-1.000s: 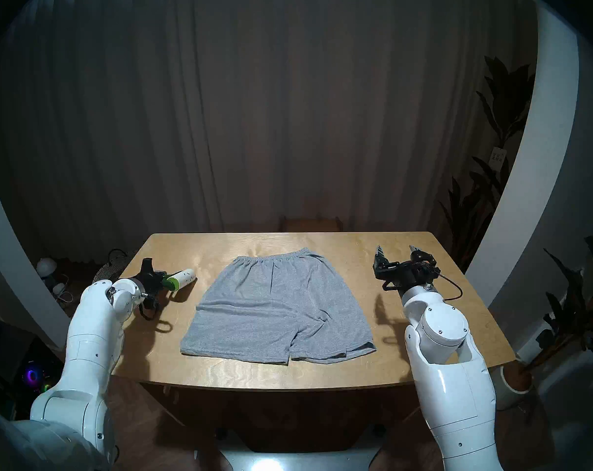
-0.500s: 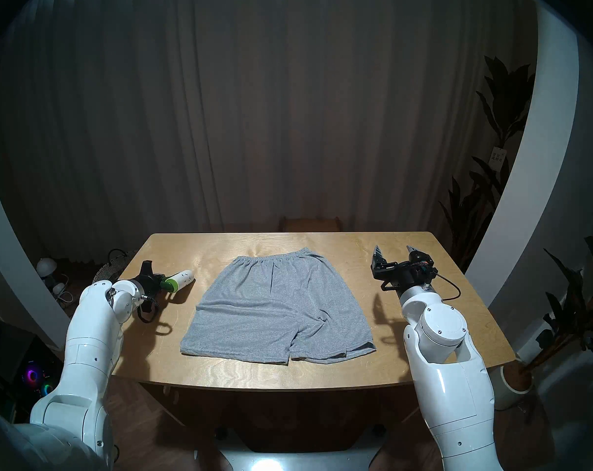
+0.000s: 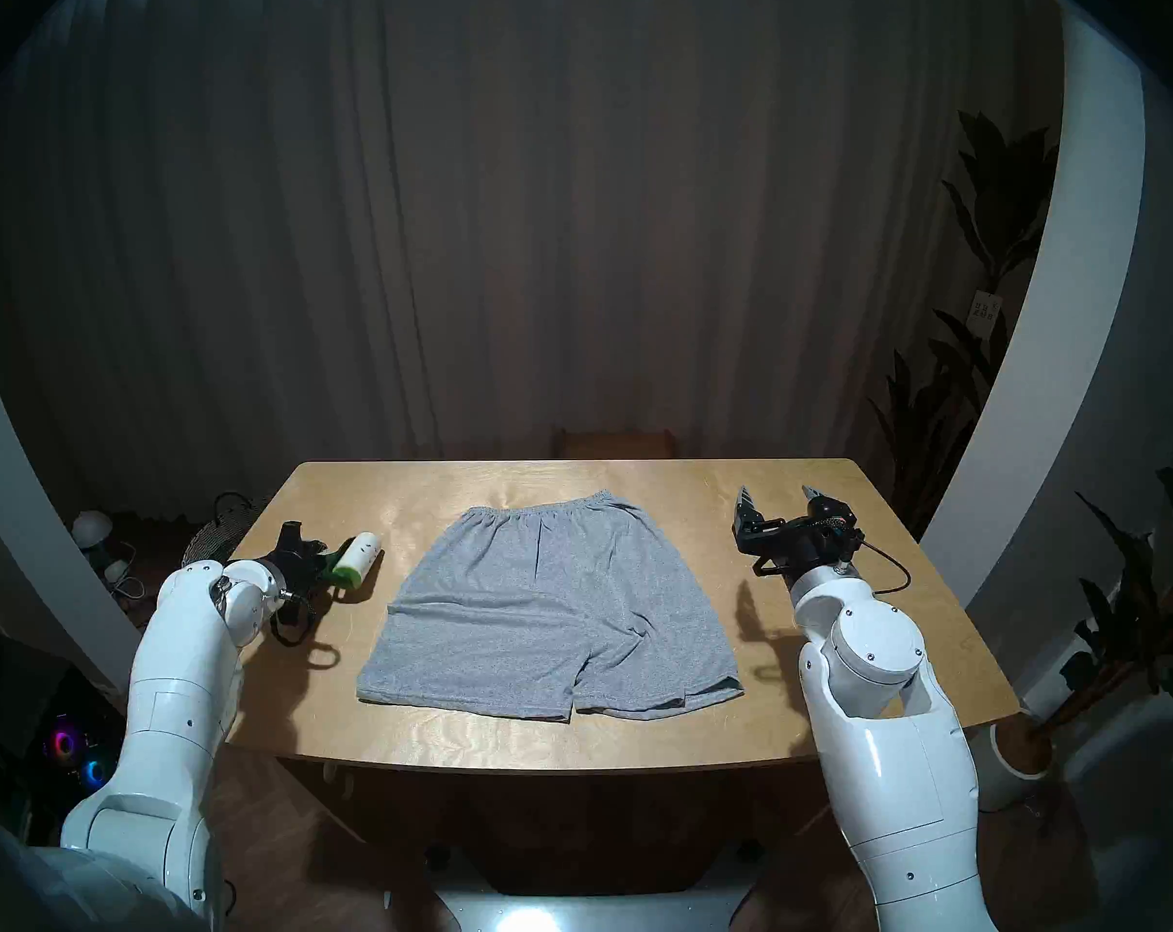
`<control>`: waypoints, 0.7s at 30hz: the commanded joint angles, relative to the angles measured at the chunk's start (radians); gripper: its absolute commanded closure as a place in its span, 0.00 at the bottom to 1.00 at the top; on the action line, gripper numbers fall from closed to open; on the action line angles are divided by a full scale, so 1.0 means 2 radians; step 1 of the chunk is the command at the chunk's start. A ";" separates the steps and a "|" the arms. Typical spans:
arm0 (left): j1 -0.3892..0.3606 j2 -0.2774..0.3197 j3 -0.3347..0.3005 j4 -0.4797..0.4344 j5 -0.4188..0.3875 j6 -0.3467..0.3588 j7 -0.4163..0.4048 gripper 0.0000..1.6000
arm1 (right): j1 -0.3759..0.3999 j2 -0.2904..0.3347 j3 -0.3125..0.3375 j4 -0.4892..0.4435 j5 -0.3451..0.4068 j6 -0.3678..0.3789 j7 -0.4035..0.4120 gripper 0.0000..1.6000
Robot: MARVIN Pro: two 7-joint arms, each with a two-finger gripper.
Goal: Remove lint and debris from pants with a lint roller
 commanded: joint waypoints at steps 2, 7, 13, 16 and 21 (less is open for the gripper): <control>0.015 0.003 -0.006 -0.019 -0.002 -0.001 0.003 0.01 | 0.001 0.002 0.001 -0.015 -0.003 -0.005 0.000 0.00; 0.032 0.004 -0.016 -0.048 -0.004 -0.005 0.013 0.00 | 0.003 0.002 0.000 -0.013 -0.002 -0.005 0.003 0.00; 0.058 0.004 -0.031 -0.087 -0.006 -0.014 0.032 0.00 | 0.009 0.003 -0.002 -0.007 -0.001 -0.005 0.009 0.00; 0.072 0.002 -0.035 -0.104 -0.007 -0.018 0.038 0.00 | 0.011 0.003 -0.002 -0.007 0.000 -0.004 0.012 0.00; 0.102 0.003 -0.039 -0.150 0.007 -0.038 0.046 0.00 | 0.012 0.004 0.000 -0.005 0.003 -0.005 0.018 0.00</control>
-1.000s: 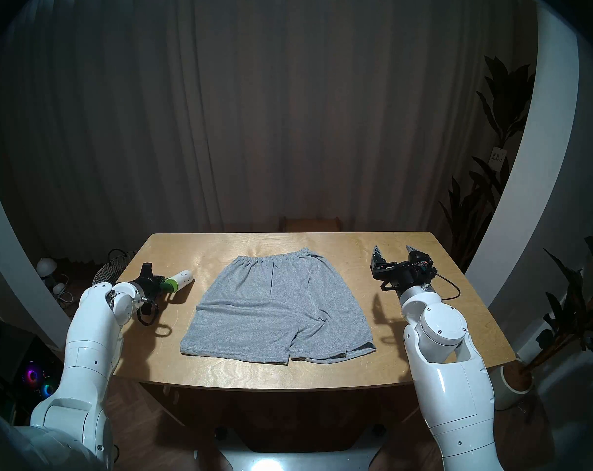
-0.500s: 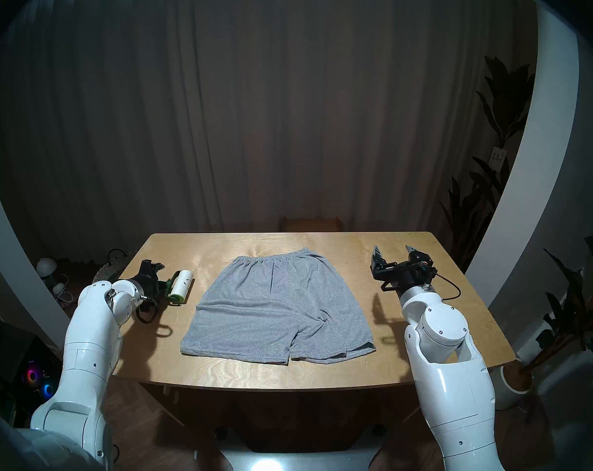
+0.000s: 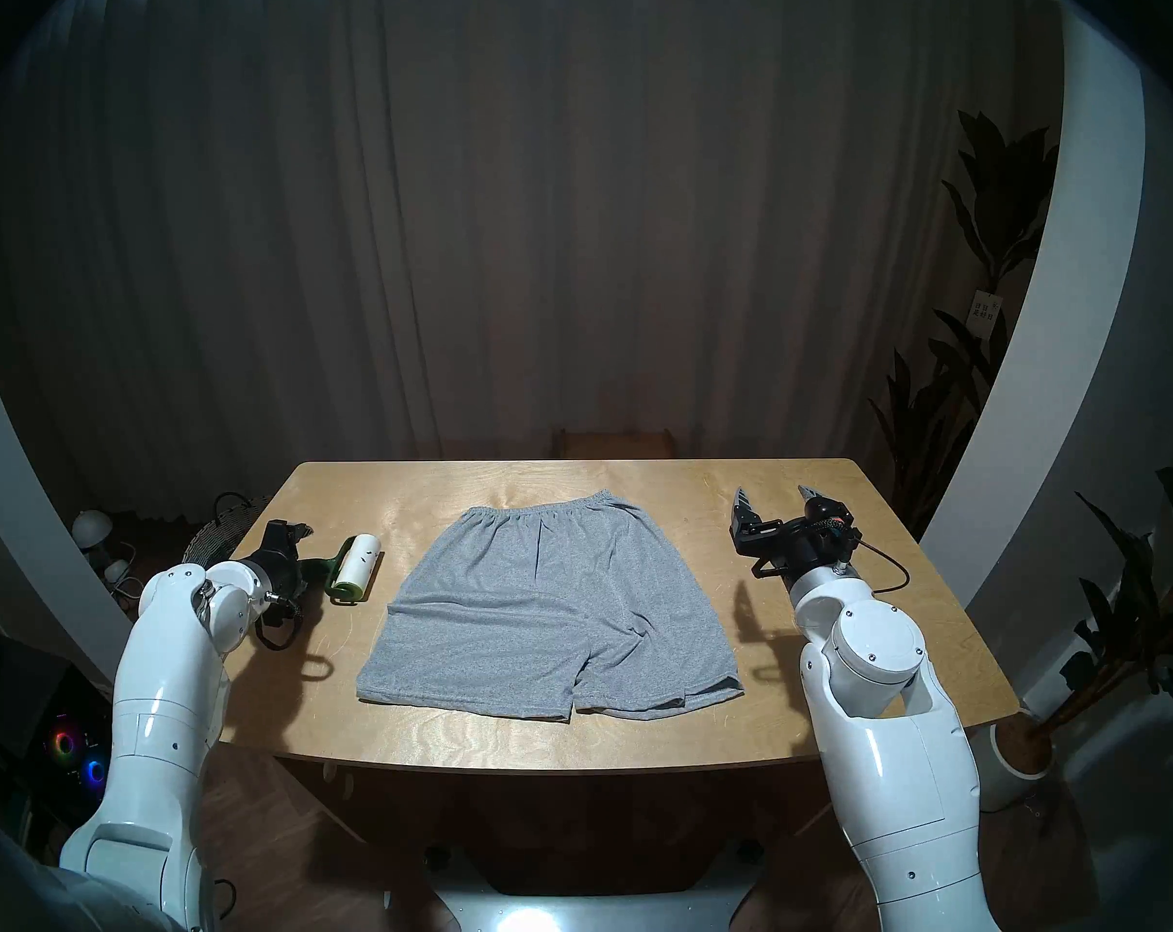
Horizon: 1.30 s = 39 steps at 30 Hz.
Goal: Remove lint and debris from pants with a lint roller
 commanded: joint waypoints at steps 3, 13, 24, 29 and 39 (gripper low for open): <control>0.052 0.012 -0.003 -0.076 0.042 -0.030 -0.007 0.00 | 0.009 0.001 0.002 -0.007 0.006 -0.004 0.006 0.00; 0.051 0.056 0.040 -0.137 0.150 -0.050 -0.023 0.00 | 0.013 0.004 0.000 -0.001 0.004 -0.004 0.009 0.00; 0.059 0.079 0.099 -0.215 0.266 -0.075 -0.027 0.00 | 0.014 0.006 0.002 0.013 0.004 -0.002 0.012 0.00; 0.066 0.083 0.126 -0.231 0.304 -0.081 -0.030 0.00 | 0.015 0.006 -0.001 0.018 0.002 -0.001 0.013 0.00; 0.078 0.098 0.181 -0.249 0.389 -0.100 -0.035 0.00 | 0.020 0.009 -0.014 0.029 -0.011 -0.002 0.018 0.00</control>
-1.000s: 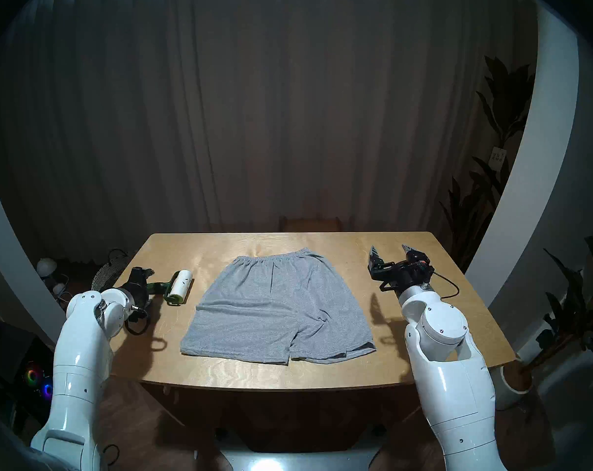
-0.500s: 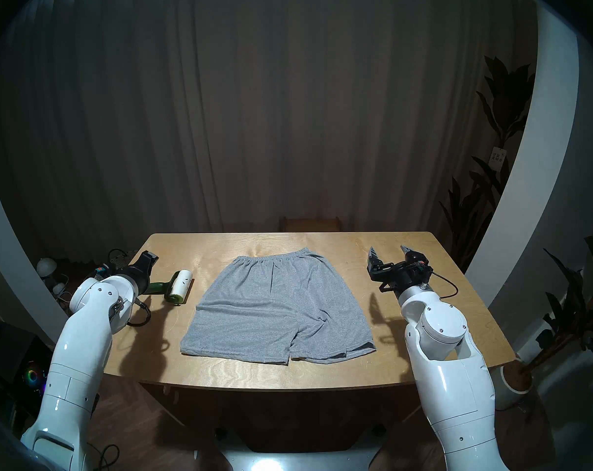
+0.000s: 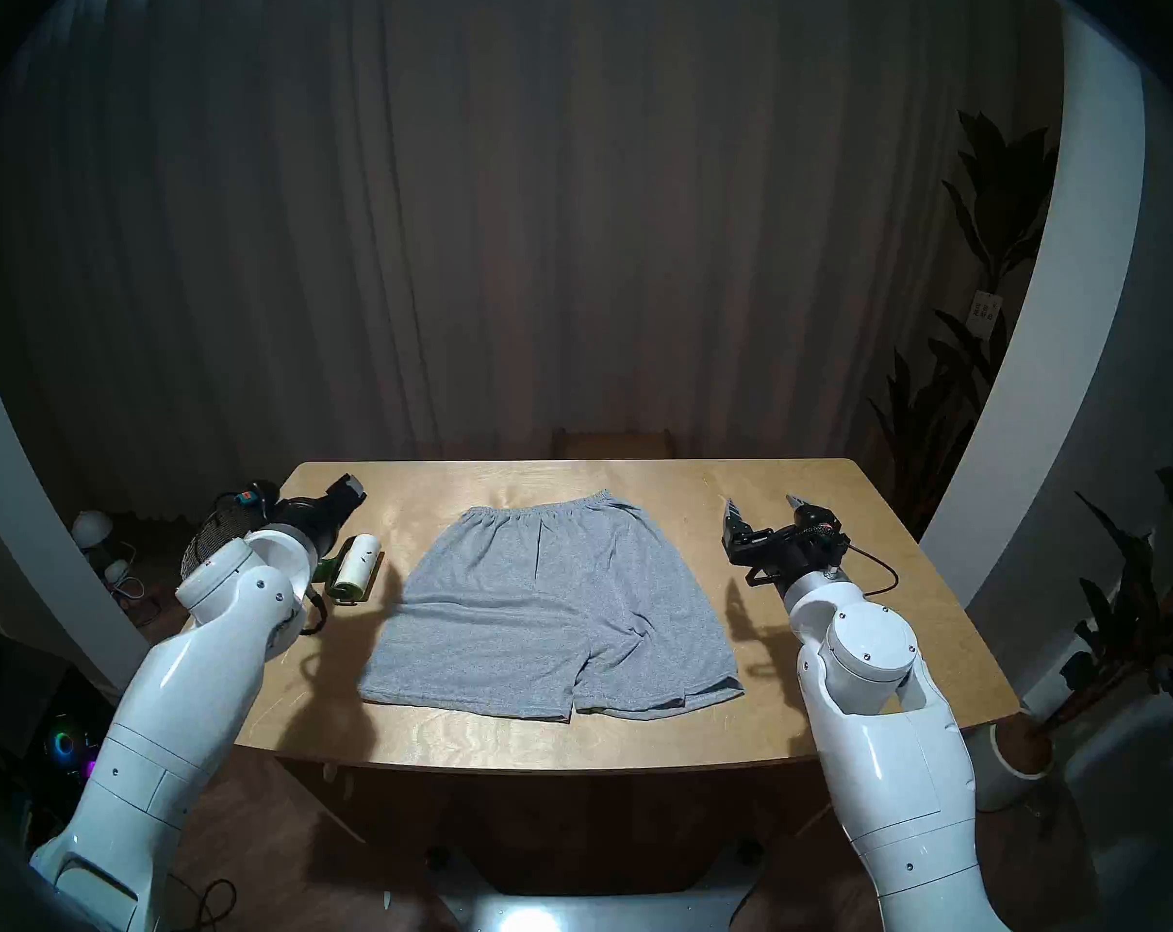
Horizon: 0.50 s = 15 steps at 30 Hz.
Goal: Remove lint and debris from pants with a lint roller
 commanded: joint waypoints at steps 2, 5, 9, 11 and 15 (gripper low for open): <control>0.003 0.023 0.032 -0.024 0.071 -0.023 -0.007 0.00 | 0.011 0.002 -0.008 -0.002 -0.009 -0.003 0.001 0.00; 0.005 0.029 0.045 -0.027 0.098 -0.030 -0.007 0.00 | 0.013 0.002 -0.011 0.002 -0.012 -0.003 0.002 0.00; 0.005 0.040 0.062 -0.028 0.139 -0.040 -0.007 0.00 | 0.015 0.003 -0.014 0.005 -0.014 -0.004 0.005 0.00; 0.004 0.047 0.073 -0.027 0.167 -0.048 -0.007 0.00 | 0.017 0.003 -0.016 0.007 -0.017 -0.004 0.006 0.00; 0.001 0.053 0.084 -0.028 0.198 -0.058 -0.006 0.00 | 0.019 0.004 -0.019 0.010 -0.019 -0.005 0.007 0.00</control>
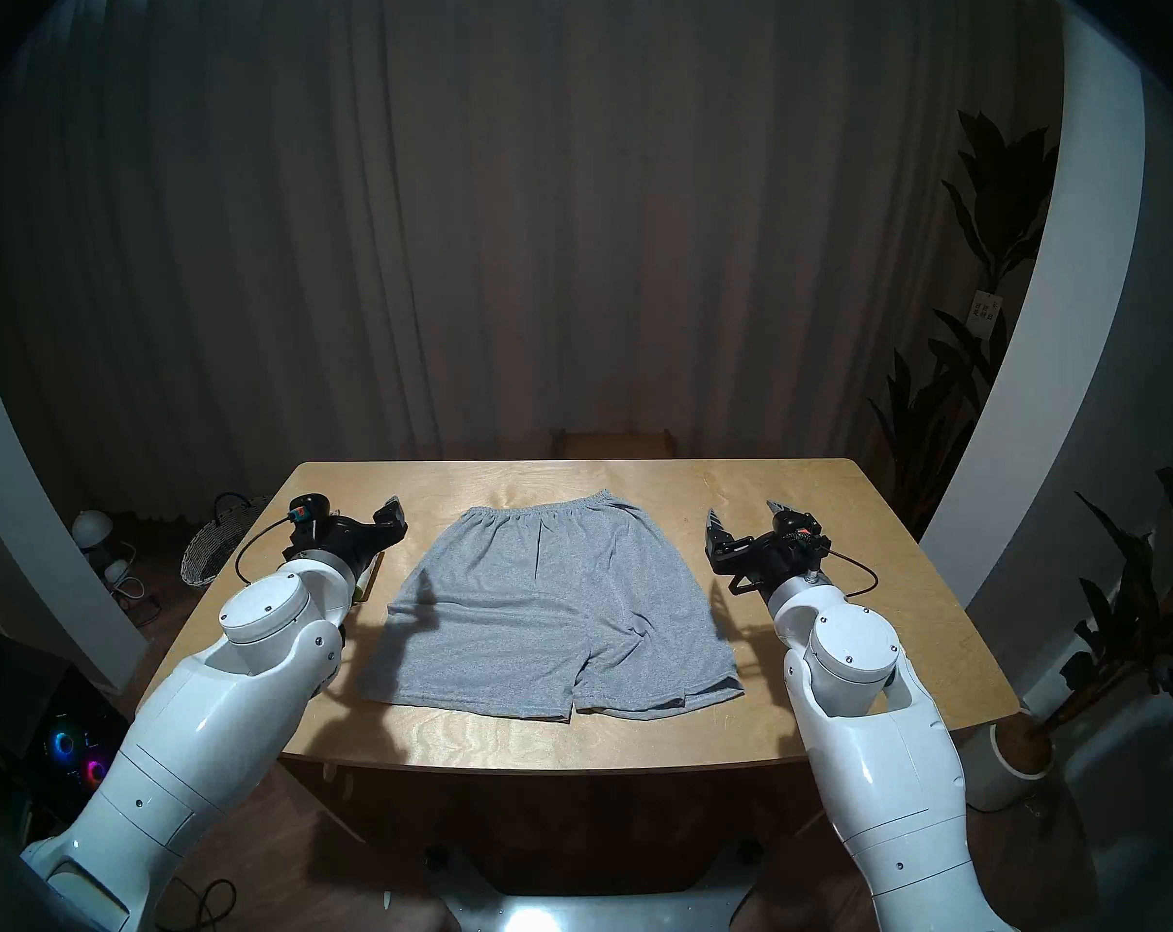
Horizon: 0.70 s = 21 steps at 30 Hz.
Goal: Remove lint and debris from pants with a lint roller
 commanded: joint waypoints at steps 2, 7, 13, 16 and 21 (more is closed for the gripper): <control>-0.013 0.026 0.020 -0.017 0.087 -0.042 0.001 0.00 | 0.015 0.000 -0.003 -0.004 -0.004 -0.006 0.001 0.00; -0.010 0.031 0.025 -0.017 0.139 -0.083 -0.008 0.00 | 0.021 0.000 -0.007 0.003 -0.008 -0.010 0.001 0.00; 0.000 0.025 -0.001 0.009 0.159 -0.134 -0.024 0.00 | 0.026 0.001 -0.008 0.015 -0.014 -0.017 0.000 0.00; 0.005 0.022 -0.015 0.025 0.145 -0.156 -0.051 0.00 | 0.027 0.001 -0.007 0.019 -0.016 -0.022 -0.001 0.00; 0.010 0.006 -0.035 0.057 0.118 -0.199 -0.092 0.00 | 0.028 0.001 -0.007 0.024 -0.019 -0.031 -0.006 0.00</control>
